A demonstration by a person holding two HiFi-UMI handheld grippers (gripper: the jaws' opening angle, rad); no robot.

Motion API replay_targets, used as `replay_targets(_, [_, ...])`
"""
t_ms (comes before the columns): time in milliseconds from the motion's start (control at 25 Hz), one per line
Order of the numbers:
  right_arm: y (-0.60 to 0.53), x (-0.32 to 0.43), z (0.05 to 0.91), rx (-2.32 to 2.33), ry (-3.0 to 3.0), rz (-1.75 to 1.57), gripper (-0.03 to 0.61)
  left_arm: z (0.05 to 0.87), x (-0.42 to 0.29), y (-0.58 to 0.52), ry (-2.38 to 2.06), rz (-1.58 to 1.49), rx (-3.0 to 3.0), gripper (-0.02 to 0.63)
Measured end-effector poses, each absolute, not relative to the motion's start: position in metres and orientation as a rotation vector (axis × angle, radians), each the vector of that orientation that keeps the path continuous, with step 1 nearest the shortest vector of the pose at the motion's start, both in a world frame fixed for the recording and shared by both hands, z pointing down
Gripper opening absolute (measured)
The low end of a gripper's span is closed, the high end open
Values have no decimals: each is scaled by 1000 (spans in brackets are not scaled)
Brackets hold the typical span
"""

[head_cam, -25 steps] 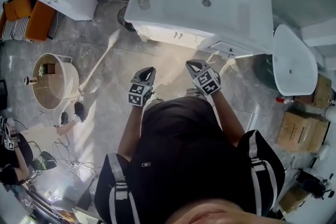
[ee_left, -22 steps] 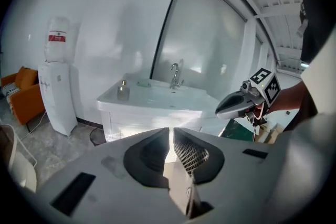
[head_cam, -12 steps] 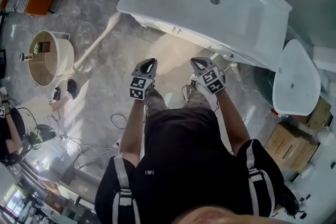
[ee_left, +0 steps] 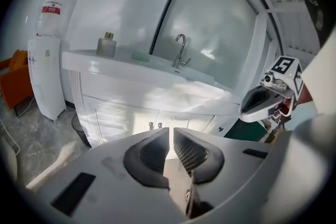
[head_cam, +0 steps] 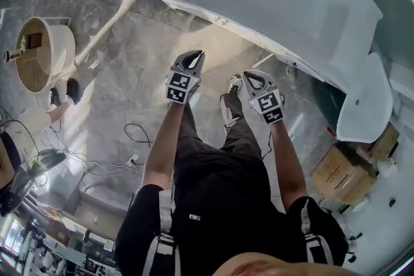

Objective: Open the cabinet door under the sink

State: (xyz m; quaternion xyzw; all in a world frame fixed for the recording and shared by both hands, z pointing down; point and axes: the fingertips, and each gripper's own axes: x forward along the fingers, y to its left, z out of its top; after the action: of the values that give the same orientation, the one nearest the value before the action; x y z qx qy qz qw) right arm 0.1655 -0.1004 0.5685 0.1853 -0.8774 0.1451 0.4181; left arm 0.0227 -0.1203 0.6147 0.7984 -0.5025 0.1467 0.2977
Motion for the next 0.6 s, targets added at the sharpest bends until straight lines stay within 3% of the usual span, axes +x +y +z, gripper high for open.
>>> replay_targets(600, [-102, 128, 671, 362, -2248, 467, 60, 732, 57, -207, -1341, 332, 2108, 32])
